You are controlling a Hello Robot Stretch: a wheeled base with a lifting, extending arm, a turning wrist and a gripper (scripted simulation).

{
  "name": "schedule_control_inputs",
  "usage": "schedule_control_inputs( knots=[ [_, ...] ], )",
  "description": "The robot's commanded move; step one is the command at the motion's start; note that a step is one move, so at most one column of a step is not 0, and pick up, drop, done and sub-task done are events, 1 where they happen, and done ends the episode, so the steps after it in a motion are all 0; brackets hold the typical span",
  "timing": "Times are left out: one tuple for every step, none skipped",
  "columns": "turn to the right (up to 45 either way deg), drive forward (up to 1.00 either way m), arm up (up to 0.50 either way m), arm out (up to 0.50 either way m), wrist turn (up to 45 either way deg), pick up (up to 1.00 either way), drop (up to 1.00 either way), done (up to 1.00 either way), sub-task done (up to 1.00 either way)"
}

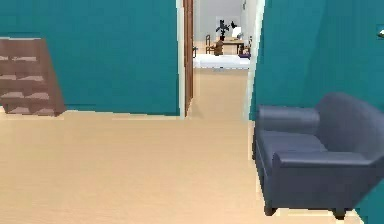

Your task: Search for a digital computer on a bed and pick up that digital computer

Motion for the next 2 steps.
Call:
schedule_control_inputs(
  knots=[
    [0.0, 0.60, 0.00, 0.00, 0.0, 0.00, 0.00, 0.00, 0.00],
    [9.0, 0.00, 0.00, 0.00, 0.0, 0.00, 0.00, 0.00, 0.00]
  ],
)
